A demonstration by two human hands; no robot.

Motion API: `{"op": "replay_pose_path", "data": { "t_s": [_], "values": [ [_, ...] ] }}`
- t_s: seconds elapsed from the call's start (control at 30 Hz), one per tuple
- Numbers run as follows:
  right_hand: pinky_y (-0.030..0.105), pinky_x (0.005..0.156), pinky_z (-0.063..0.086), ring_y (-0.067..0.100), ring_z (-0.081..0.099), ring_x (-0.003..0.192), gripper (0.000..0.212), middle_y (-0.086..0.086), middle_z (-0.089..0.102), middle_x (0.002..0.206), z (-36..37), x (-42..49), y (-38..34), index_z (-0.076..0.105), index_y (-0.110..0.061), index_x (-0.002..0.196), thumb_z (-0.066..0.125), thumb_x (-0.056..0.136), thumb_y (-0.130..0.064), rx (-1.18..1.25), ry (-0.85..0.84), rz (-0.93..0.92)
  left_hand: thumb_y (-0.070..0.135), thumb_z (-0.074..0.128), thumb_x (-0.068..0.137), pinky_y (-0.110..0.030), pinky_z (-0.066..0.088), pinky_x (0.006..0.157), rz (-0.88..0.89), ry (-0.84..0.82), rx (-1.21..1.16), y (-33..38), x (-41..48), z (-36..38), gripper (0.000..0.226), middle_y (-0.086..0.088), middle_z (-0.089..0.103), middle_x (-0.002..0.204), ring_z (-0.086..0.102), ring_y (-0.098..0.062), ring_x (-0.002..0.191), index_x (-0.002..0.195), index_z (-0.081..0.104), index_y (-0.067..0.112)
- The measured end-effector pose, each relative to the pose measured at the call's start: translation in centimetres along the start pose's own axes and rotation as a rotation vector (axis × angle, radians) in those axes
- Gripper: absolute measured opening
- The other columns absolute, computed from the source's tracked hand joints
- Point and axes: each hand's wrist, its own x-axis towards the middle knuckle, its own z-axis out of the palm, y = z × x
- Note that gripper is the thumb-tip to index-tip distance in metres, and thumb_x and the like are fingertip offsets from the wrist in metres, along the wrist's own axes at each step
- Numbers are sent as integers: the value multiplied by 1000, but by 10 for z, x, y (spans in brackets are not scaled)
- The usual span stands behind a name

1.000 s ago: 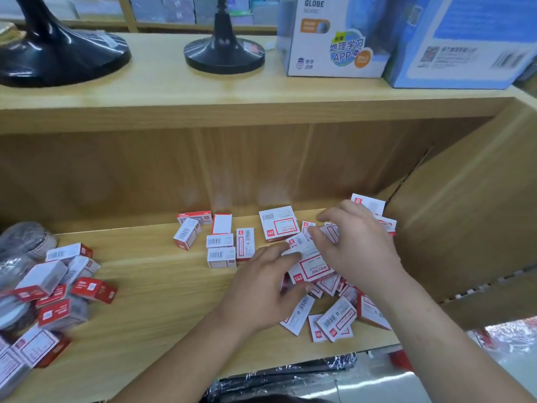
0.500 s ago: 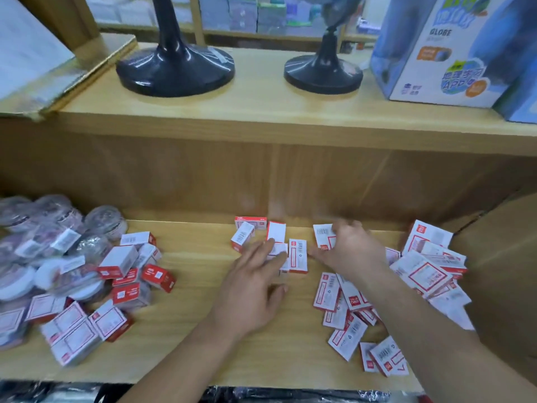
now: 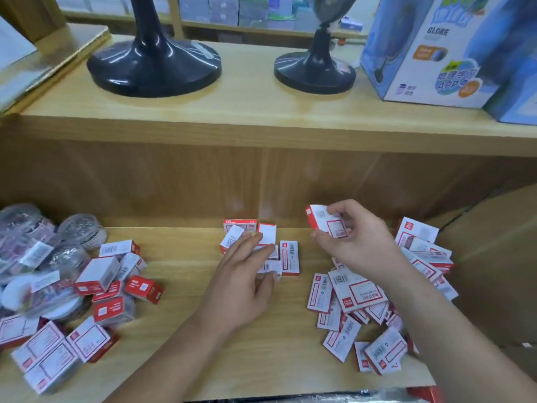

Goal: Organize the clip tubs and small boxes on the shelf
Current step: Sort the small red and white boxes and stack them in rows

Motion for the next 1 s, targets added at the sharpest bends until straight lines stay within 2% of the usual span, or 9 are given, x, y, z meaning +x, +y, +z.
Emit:
{"op": "replay_pose_path", "data": {
  "t_s": [0.1, 0.17, 0.27, 0.33, 0.43, 0.53, 0.7, 0.87, 1.0],
  "values": [
    [35, 74, 59, 5, 68, 87, 36, -15, 69, 96, -22, -4, 7, 58, -36, 105, 78, 77, -47, 32, 139, 47, 25, 66, 85, -39, 40, 113, 52, 34, -11, 5, 7, 5, 41, -10, 60, 136, 48, -30, 136, 123, 69, 11],
    [32, 70, 57, 7, 68, 85, 29, -15, 68, 92, -37, -6, 12, 59, -32, 103, 77, 81, -39, 35, 208, 70, 28, 61, 87, -36, 36, 114, 82, 33, -11, 11, 10, 8, 39, -11, 61, 134, 50, -30, 134, 121, 70, 12],
    [33, 79, 58, 10, 65, 96, 39, -10, 66, 108, -47, -9, 22, 60, -31, 115, 77, 82, -43, -68, 202, 93, 32, 59, 89, -23, 30, 114, 92, -7, -26, 20, 14, 14, 40, -9, 62, 135, 55, -27, 130, 122, 70, 12],
    [39, 91, 56, 14, 60, 109, 52, -9, 62, 120, -45, -10, 28, 59, -30, 125, 77, 80, -51, -169, 180, 97, 28, 64, 88, -31, 41, 110, 94, -36, -41, 26, 16, 18, 39, -8, 62, 135, 56, -25, 129, 123, 70, 12],
    [39, 98, 52, 17, 56, 119, 55, -6, 59, 130, -42, -13, 33, 62, -26, 127, 76, 81, -52, -286, 219, 72, 24, 67, 85, -39, 50, 102, 113, -50, -32, 32, 20, 22, 40, -7, 63, 134, 56, -24, 128, 122, 70, 12],
    [37, 97, 51, 17, 55, 120, 52, -7, 57, 134, -43, -13, 38, 63, -24, 126, 75, 82, -50, -342, 222, 65, 24, 66, 86, -41, 51, 102, 119, -56, -35, 35, 22, 26, 40, -7, 63, 135, 56, -25, 130, 124, 69, 13],
    [28, 84, 48, 11, 57, 113, 48, -14, 55, 132, -35, -6, 40, 61, -29, 128, 69, 86, -51, -353, 151, 69, 26, 66, 87, -44, 53, 100, 93, -64, -27, 38, 24, 28, 42, -5, 64, 136, 58, -23, 129, 127, 69, 14],
    [39, 88, 56, 17, 58, 112, 47, -10, 56, 132, -21, 0, 49, 61, -30, 128, 58, 91, -59, -475, 124, 71, 26, 67, 87, -41, 52, 101, 82, -40, -38, 42, 20, 24, 40, -5, 64, 134, 59, -24, 125, 125, 69, 13],
    [41, 93, 53, 24, 58, 112, 41, -2, 61, 125, -15, 0, 49, 63, -27, 127, 57, 93, -50, -593, 111, 58, 24, 67, 90, -39, 48, 104, 76, 22, -69, 38, 9, 18, 35, -4, 63, 133, 57, -22, 127, 123, 70, 11]
  ]
}}
